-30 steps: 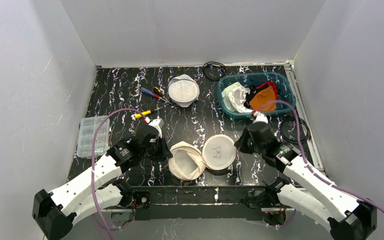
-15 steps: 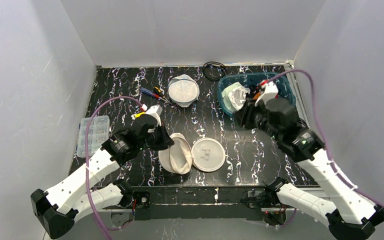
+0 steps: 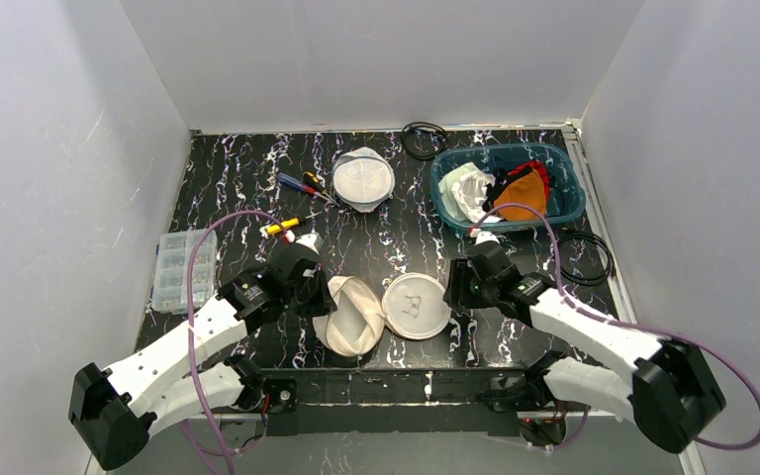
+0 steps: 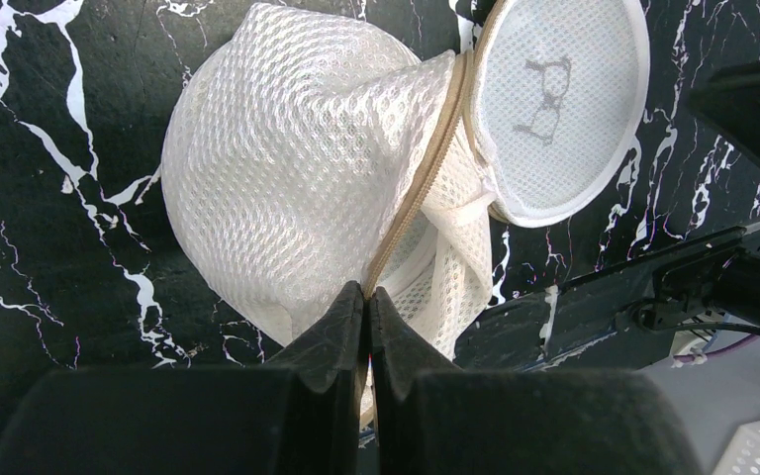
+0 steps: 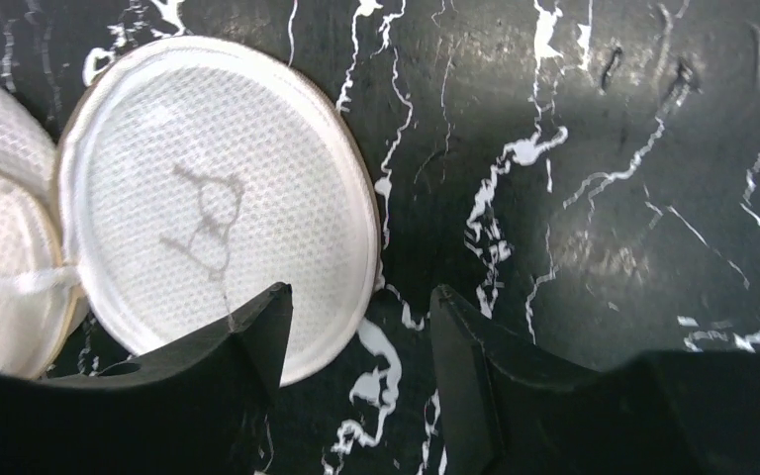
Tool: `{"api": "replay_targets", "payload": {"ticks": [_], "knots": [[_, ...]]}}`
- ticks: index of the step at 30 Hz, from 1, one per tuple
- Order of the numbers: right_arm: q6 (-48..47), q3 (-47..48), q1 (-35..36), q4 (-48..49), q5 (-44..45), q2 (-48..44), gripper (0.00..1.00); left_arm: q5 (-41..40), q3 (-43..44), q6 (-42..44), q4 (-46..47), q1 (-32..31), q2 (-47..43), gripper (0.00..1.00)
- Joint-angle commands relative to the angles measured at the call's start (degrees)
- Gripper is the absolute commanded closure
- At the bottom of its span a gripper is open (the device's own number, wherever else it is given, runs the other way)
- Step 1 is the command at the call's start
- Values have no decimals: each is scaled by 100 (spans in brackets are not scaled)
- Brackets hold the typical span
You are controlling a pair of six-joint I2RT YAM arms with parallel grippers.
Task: Unzip the laundry bag and remove the bra
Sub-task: Adjust the laundry bag at the center of the board.
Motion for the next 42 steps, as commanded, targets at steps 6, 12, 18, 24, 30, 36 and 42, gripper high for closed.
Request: {"api": "replay_targets", "payload": {"ticks": [6,12,18,24,30,36,42], "knots": [[-270,192,110,866,302,1196,39,27,-208,-74,8,15,-111,100],[-283,266,379,675,616,1608,50,31,-165,-57,-38,17,-173,100],[-176,476,1021,64,1254,2463,59,35,-145,-24,-92,16,-199,100],[120,116,1040,358,1117,2625,84,25,-252,-91,-100,18,-354,100],[193,309,1041,333,853,1611,99,20,-145,-35,-259,17,-393,100],[-288,1809,1049,-427,709,229,99,27,-6,-28,-296,22,-390,100],[-792,3865,1046,-1609,597,208,99,-266,570,-214,-623,18,-328,100]]}}
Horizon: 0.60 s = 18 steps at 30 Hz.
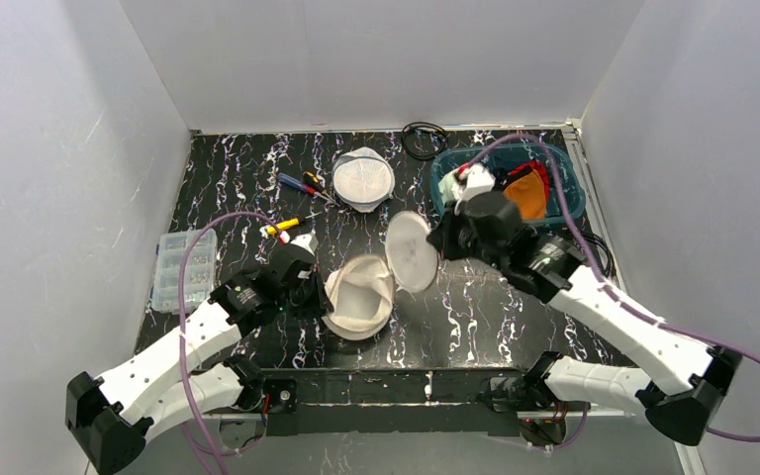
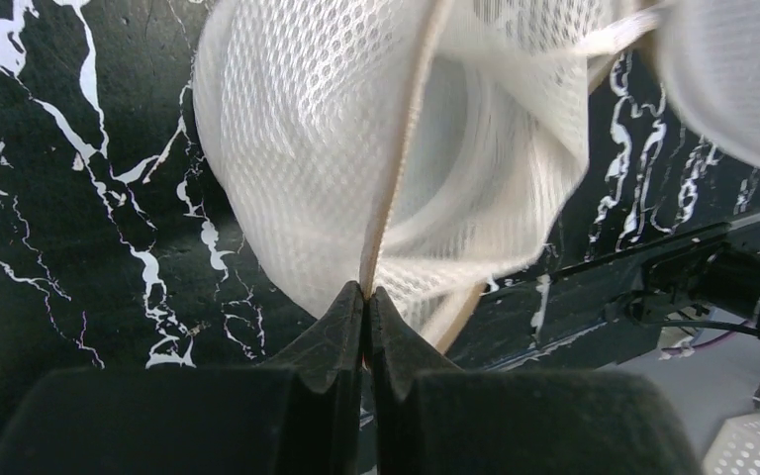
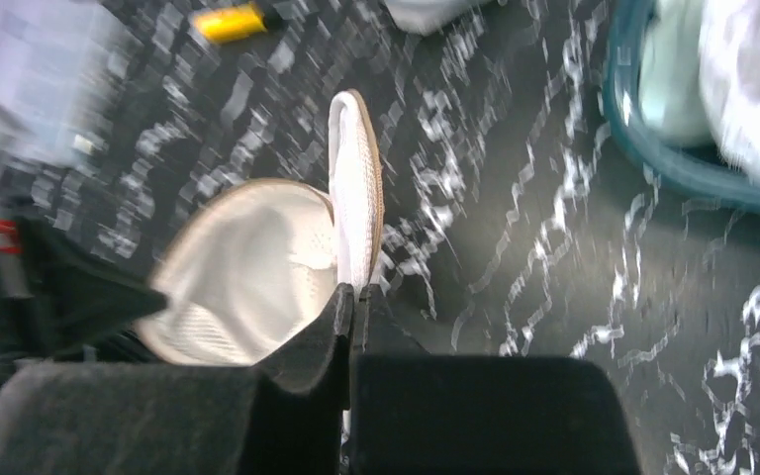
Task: Unzip the laundry bag and remove the bra
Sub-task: Adjust the laundry bag at the center of the board.
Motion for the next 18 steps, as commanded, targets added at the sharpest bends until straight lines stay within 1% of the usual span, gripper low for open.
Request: {"api": "replay_targets", "payload": {"ticks": [1,3,5,6,7,10,12,13,16,18], "knots": [[-487,1418,19,-942,-96,-57,99,-377,734,-321,-455,18,-184,100],[-577,1995,19,-1155,-91,7,99,-429,838,-465,-127,16,-660,100],[-664,2281,20,-1295,-62,87,99,-552,813,-482,290,16,-979,100],[-701,2308,22,-1356,-53,136,99,-603,829,-425,354,21,-973,100],[-718,2278,21,-1417,-24,187,99,-603,892,-348,225,23,-817,100],[-726,2136,20,-1508,3,288,99,-292,1421,-133,-506,23,156,100],[-797,2413,23,-1595,169,292,99,-70,1764,12,-668,18,533,100],[-858,2705,19,-1709,301,323,99,-73,1911,17,-630,22,520,100],[-1030,3603,21,-2255,700,538,99,-465,2095,51,-233,18,65,100],[-1098,3739,25,-2540,918,674,99,-640,1989,6,-148,18,22,100]]}}
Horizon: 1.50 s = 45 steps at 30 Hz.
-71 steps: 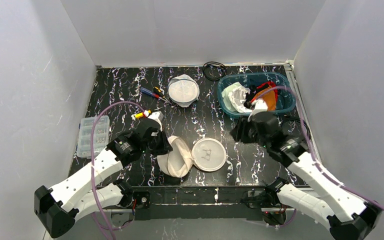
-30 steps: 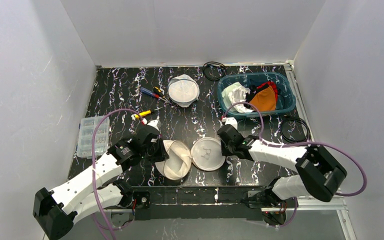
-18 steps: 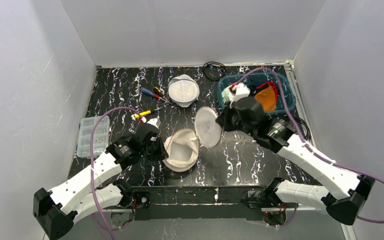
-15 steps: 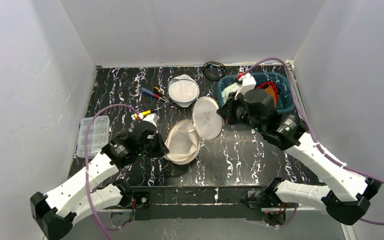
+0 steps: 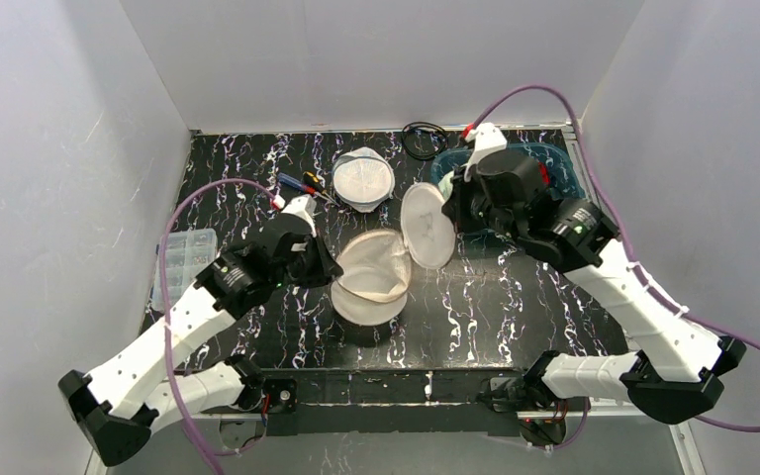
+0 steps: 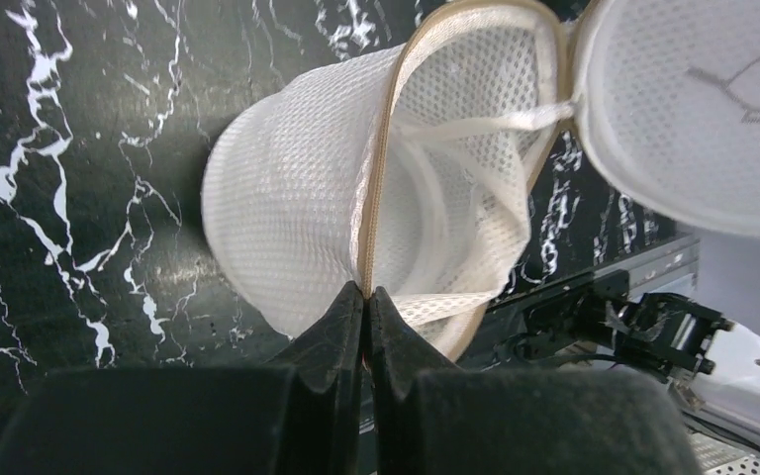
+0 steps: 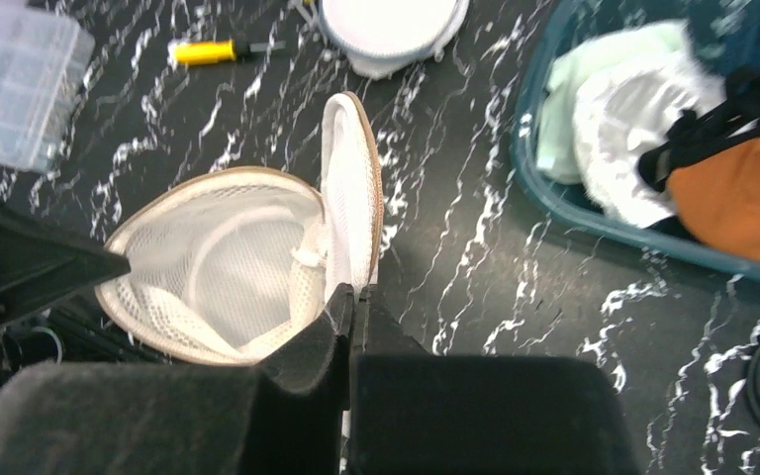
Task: Unzip the laundry bag and remove the bra
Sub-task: Adjust the laundry bag at the center of the board.
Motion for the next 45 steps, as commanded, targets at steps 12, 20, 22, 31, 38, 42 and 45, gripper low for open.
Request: {"api": "replay_targets", "payload": {"ticks": [12,20,22,31,38,42,45], "knots": [[10,-587,35,-104,709,-361,99,-340,-605,745,1222,-306,-589,88],[456,-1417,27,217,226,-470,99,-296,-534,1636,758,-443,-119,48],[492,-1321,27,150,246,-485,99,-179,-546,1960,926,-453,-437,36],[765,-1177,27,95,142,-638,99,-349,-544,3863,1780,-2497,-203,32],[1114,-931,30,45,-236,-733,99,-2087,-254,4744,2150,-4110,1056,37],[1486,-679,33,-5,-463,-893,99,-2404,-452,4826,2618,-4136,1223,38],[1817,-741,30,74,-621,-1100,99,-2624,-784,4905,3067,-4137,1246,38]]}}
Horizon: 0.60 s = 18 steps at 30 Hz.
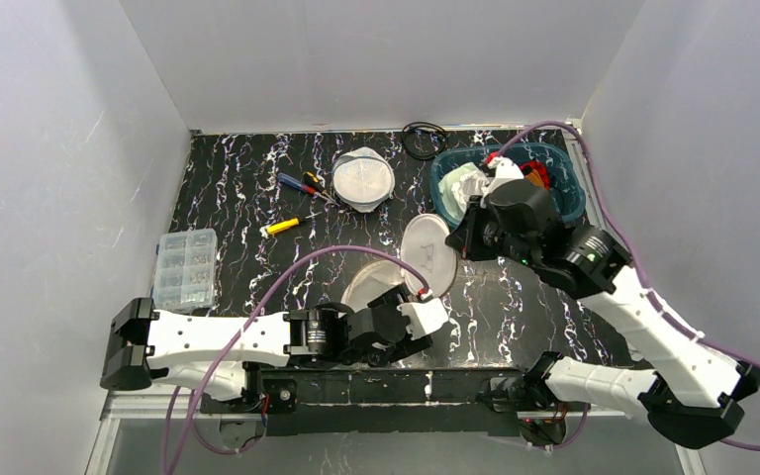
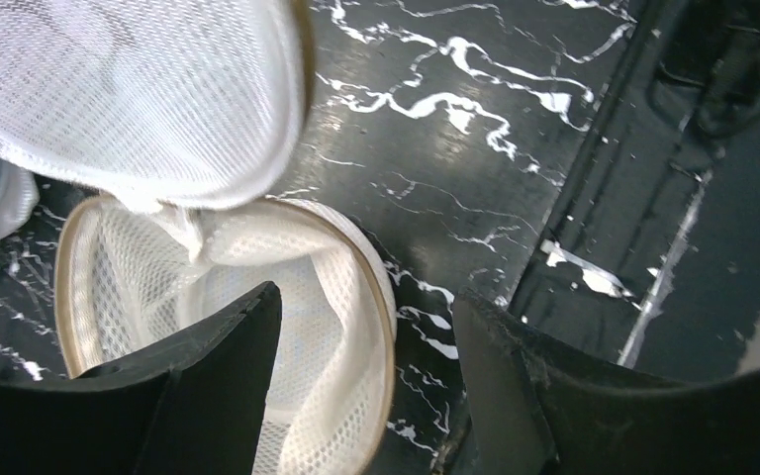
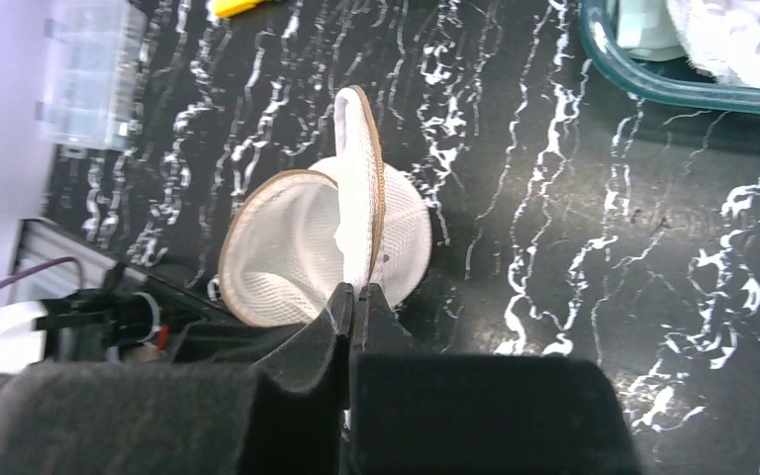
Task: Unzip the laundry bag and remove the bra
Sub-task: Adjust the laundry bag at the center of the board.
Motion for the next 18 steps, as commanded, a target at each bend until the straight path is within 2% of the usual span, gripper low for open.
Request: {"api": "replay_targets", "payload": {"ticks": [1,11,18], "knots": [[660,191,31,187,-332,-447,99,-804,-332,267,784,-17,-142,38],[1425,-499,31,502,-205,-1133,99,-1575,-650,-383,902,-17,112,38],[2177,-1394,28,950,-83,-1734,99,-2057,-689,-869,1304,-17,253,39]]}}
